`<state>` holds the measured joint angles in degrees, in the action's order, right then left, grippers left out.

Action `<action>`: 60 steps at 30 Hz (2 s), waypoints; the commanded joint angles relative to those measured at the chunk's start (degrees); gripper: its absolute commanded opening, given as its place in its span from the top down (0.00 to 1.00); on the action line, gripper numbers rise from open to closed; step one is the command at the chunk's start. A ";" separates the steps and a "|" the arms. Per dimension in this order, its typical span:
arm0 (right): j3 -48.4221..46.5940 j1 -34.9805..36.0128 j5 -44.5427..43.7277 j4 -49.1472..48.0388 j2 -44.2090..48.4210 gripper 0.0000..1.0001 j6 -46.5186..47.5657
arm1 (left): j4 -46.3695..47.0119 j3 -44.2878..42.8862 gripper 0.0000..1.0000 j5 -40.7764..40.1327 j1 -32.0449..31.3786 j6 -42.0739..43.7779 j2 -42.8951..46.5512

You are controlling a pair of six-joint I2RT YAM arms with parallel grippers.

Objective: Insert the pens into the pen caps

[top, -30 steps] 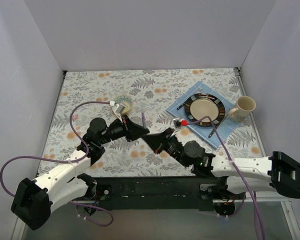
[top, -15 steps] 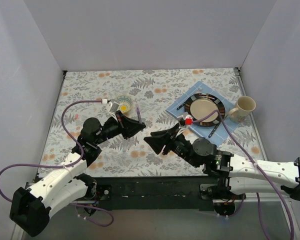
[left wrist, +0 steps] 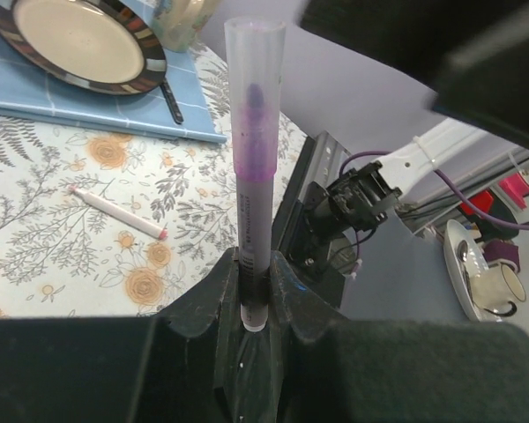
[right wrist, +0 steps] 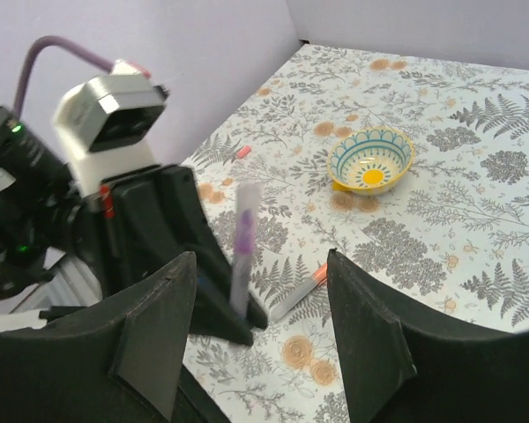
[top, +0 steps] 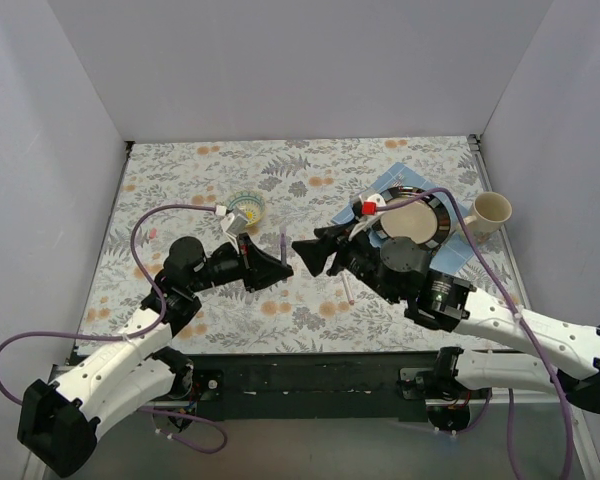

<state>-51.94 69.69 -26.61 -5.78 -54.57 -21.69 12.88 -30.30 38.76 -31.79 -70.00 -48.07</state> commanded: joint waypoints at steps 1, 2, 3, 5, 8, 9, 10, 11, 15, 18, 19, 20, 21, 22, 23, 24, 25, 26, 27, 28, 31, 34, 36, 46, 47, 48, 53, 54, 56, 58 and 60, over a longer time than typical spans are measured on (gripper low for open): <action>-5.10 -6.75 11.73 -0.70 -4.05 0.33 -0.89 | 1.18 1.21 1.00 4.12 -0.81 -0.40 2.63; -4.92 -8.41 15.76 -1.85 -4.58 0.33 -1.59 | 1.18 1.21 1.00 4.04 -0.82 -0.40 2.63; -4.92 -8.87 17.19 -3.08 -5.45 0.33 -1.86 | 1.18 1.30 1.00 4.13 -0.90 -0.32 2.63; -5.18 -9.40 19.48 -5.29 -6.86 0.32 -2.30 | 1.09 1.39 1.00 4.04 -0.99 -0.32 2.55; -5.98 -9.49 21.42 -6.78 -8.62 0.32 -2.83 | 1.18 1.21 1.00 4.04 -0.99 -0.23 2.11; -6.59 -9.49 21.77 -6.96 -9.24 0.32 -3.09 | 1.18 1.04 1.00 4.04 -1.08 -0.14 1.93; -6.77 -9.57 22.12 -7.22 -9.68 0.32 -3.18 | 1.09 1.04 1.00 4.13 -1.08 -0.14 1.76; -6.85 -9.57 22.74 -7.75 -10.47 0.32 -3.44 | 1.18 1.04 1.00 3.95 -1.08 -0.05 1.67; -7.56 -9.57 23.18 -7.93 -12.40 0.32 -4.06 | 1.09 1.21 1.00 3.69 -1.17 0.04 1.58; -7.65 -9.66 23.18 -8.72 -13.37 0.36 -4.32 | 1.09 1.13 1.00 3.51 -1.17 0.21 1.84; -7.65 -9.66 23.27 -8.98 -13.55 0.39 -4.41 | 1.18 1.21 1.00 3.34 -1.34 0.30 2.10; -7.73 -9.75 23.71 -9.07 -13.98 0.42 -4.41 | 1.18 1.21 1.00 3.16 -1.26 0.39 2.28; -7.82 -9.66 23.88 -9.07 -14.16 0.55 -4.41 | 1.00 1.21 1.00 2.64 -1.26 0.39 2.37; -7.65 -9.75 24.23 -9.07 -14.34 0.64 -4.41 | 0.92 1.21 1.00 2.02 -1.26 0.47 2.46; -7.39 -9.75 25.37 -9.07 -14.51 0.73 -4.58 | 0.91 1.04 1.00 1.41 -1.26 0.56 2.63; -6.95 -9.66 25.82 -9.25 -14.69 0.93 -4.67 | 0.74 0.95 1.00 0.62 -1.26 0.39 2.81; -6.42 -9.66 26.17 -9.34 -14.60 0.99 -4.85 | 0.56 0.69 1.00 -1.65 -1.17 0.30 3.07; -5.11 -9.66 28.35 -9.60 -14.69 0.99 -5.55 | 0.48 0.25 1.00 -2.72 -1.26 -0.22 3.25; -3.97 -9.57 29.33 -9.86 -14.78 0.99 -5.99 | 1.52 0.25 1.00 -3.69 -1.26 -0.66 3.69; -3.00 -9.49 29.86 -10.21 -14.78 0.99 -6.60 | 1.88 0.07 1.00 -5.26 -1.26 -1.02 3.69; 2.45 -9.05 30.48 -11.88 -14.08 0.99 -8.45 | 2.59 -2.03 1.00 -7.47 -1.26 -1.98 3.08; 6.32 -7.74 30.04 -12.15 -13.46 0.99 -8.98 | 1.79 -4.76 1.00 -11.24 -1.08 -1.28 1.94; 8.42 -6.85 28.99 -12.24 -13.20 0.99 -9.16 | 1.79 -6.25 1.00 -13.01 -0.91 -0.76 1.23; 16.68 0.79 23.72 -15.58 -14.60 0.99 -13.37 | 2.85 -8.54 1.00 -16.79 2.96 -1.55 -0.44; 16.96 1.23 23.28 -15.49 -14.69 0.99 -14.77 | 2.06 -9.24 1.00 -16.70 3.48 -1.20 -0.44; 17.31 2.28 22.84 -15.49 -14.87 0.99 -15.13 | 1.36 -9.59 1.00 -16.18 4.88 -0.93 -0.70; 16.27 2.91 21.17 -14.26 -13.91 0.99 -16.54 | -0.48 -10.12 1.00 -12.23 6.92 -0.41 -1.05; 15.56 2.82 20.20 -13.47 -13.29 0.99 -16.37 | -1.45 -10.30 1.00 -11.52 6.83 0.03 -1.23; 13.37 2.56 17.91 -11.11 -11.71 0.99 -15.23 | -3.90 -9.86 1.00 -8.03 6.92 1.09 -1.23; 9.68 1.59 16.60 -9.00 -10.57 0.99 -14.52 | -6.37 -9.33 1.00 -6.52 6.92 2.75 -0.71; 7.57 1.07 15.45 -7.84 -9.77 0.84 -13.99 | -10.58 -9.16 1.00 -5.19 6.92 4.33 -0.53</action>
<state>-41.91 66.52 -20.21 -28.73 -66.08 -36.23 -1.93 -34.33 44.47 -29.41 -67.20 -49.54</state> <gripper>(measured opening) 0.163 0.147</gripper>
